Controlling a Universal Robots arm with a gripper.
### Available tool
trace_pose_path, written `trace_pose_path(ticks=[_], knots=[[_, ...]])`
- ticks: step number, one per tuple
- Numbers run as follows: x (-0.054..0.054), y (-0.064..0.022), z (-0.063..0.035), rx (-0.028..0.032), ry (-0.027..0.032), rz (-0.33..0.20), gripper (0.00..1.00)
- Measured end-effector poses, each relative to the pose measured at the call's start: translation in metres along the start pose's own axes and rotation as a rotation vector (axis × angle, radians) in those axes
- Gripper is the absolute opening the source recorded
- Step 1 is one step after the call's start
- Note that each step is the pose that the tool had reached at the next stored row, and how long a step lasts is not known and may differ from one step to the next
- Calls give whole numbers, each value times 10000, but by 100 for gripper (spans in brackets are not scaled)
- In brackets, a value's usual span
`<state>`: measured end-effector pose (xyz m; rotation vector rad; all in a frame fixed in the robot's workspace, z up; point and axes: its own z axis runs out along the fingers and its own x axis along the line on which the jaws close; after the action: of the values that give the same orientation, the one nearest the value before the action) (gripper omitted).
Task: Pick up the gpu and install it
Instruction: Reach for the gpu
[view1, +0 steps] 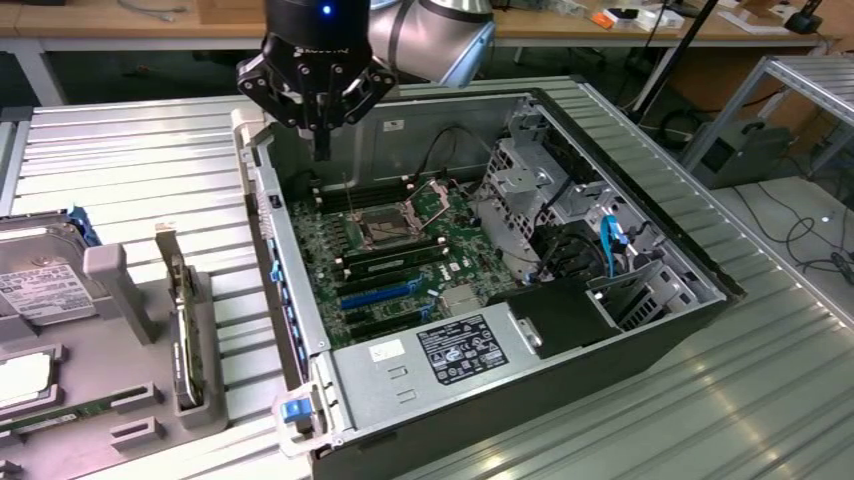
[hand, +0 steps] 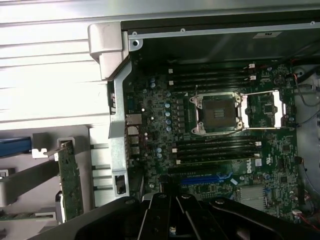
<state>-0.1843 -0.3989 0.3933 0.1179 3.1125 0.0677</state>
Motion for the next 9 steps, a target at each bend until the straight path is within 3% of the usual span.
trace_pose_path(ticks=[9], knots=[[96, -7, -3, 0, 0, 1, 11]])
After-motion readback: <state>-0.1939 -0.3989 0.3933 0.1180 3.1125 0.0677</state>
